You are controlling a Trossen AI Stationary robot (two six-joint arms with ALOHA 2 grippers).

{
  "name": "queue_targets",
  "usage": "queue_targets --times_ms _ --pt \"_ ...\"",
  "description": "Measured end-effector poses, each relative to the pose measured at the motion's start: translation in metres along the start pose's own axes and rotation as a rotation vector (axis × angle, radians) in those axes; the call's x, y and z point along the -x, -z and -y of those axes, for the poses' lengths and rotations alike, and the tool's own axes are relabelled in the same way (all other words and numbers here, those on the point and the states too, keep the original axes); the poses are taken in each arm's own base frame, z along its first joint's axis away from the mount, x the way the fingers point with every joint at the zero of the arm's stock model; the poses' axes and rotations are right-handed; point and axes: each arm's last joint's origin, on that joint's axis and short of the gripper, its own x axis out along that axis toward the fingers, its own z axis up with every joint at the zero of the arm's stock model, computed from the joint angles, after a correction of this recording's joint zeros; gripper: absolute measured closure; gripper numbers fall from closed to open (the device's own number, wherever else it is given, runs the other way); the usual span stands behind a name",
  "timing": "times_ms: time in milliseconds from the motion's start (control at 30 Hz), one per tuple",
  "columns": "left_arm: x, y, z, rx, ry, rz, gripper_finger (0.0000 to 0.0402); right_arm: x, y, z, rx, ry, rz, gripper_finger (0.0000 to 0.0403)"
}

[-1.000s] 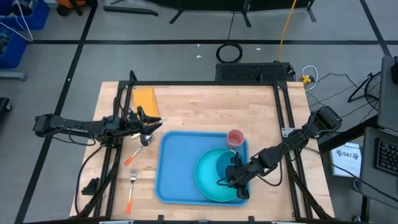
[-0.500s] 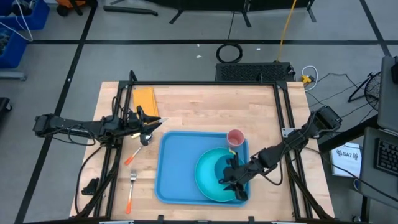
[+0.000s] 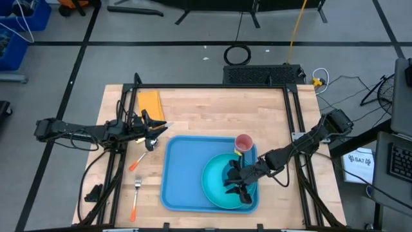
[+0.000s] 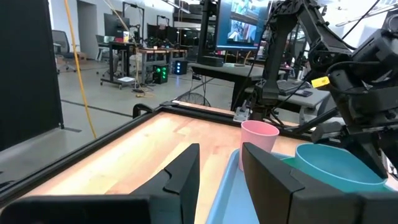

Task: Set up tray
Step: Put the blue bowl on the green plate on the blue tray, then put the yellow napkin on the blue serving tray to the left of the green plate

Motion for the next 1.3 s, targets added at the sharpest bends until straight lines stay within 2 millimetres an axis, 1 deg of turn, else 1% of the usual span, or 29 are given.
queue_targets --times_ms 100,167,233,300,400,467,533,600,667,733,800,933,1067,1200,1300 --pt "0.0 0.0 0.0 0.0 0.0 -0.001 0.0277 0.0 -0.006 0.001 0.032 -0.011 0.048 0.0272" --pt "0.0 0.0 0.0 0.0 0.0 -0.003 0.0277 0.001 -0.014 -0.001 0.075 -0.04 0.134 0.0273" --pt "0.0 0.001 0.0 -0.005 -0.002 -0.013 0.0277 0.008 -0.024 -0.005 0.136 -0.081 0.22 0.0273" --pt "0.001 0.002 0.0 -0.01 -0.002 -0.023 0.0277 0.022 -0.035 -0.011 0.187 -0.126 0.292 0.0273" --pt "0.003 -0.001 -0.001 -0.003 0.001 -0.001 0.0277 0.057 -0.048 -0.017 0.234 -0.146 0.368 0.0273" --pt "0.006 -0.001 -0.002 -0.005 0.0 -0.009 0.0277 0.081 -0.052 -0.021 0.261 -0.127 0.395 0.0273" --pt "0.009 0.0 -0.003 -0.004 -0.009 -0.025 0.0277 0.103 -0.051 -0.023 0.288 -0.065 0.447 0.0273" --pt "0.013 0.0 -0.004 0.017 -0.02 -0.027 0.0277 0.122 -0.043 -0.022 0.311 0.009 0.502 0.0273" --pt "0.015 -0.002 -0.004 0.029 -0.018 -0.004 0.0277 0.137 -0.032 -0.017 0.315 0.07 0.564 0.0273" --pt "0.017 -0.003 -0.005 0.027 -0.015 0.007 0.0277 0.147 -0.017 -0.008 0.306 0.138 0.613 0.0273" --pt "0.018 -0.002 -0.005 0.023 -0.019 -0.01 0.0277 0.153 0.001 0.003 0.289 0.196 0.666 0.0273" --pt "0.019 0.004 -0.007 0.031 -0.031 -0.071 0.0277 0.159 0.037 0.021 0.278 0.24 0.774 0.0273" --pt "0.019 0.006 -0.007 0.044 -0.034 -0.083 0.0277 0.158 0.07 0.038 0.292 0.268 0.83 0.0273" --pt "0.019 0.004 -0.007 0.043 -0.035 -0.07 0.0277 0.157 0.092 0.055 0.257 0.305 0.87 0.0273" --pt "0.019 0.004 -0.007 0.046 -0.053 -0.068 0.0277 0.155 0.104 0.067 0.221 0.335 0.864 0.0273"
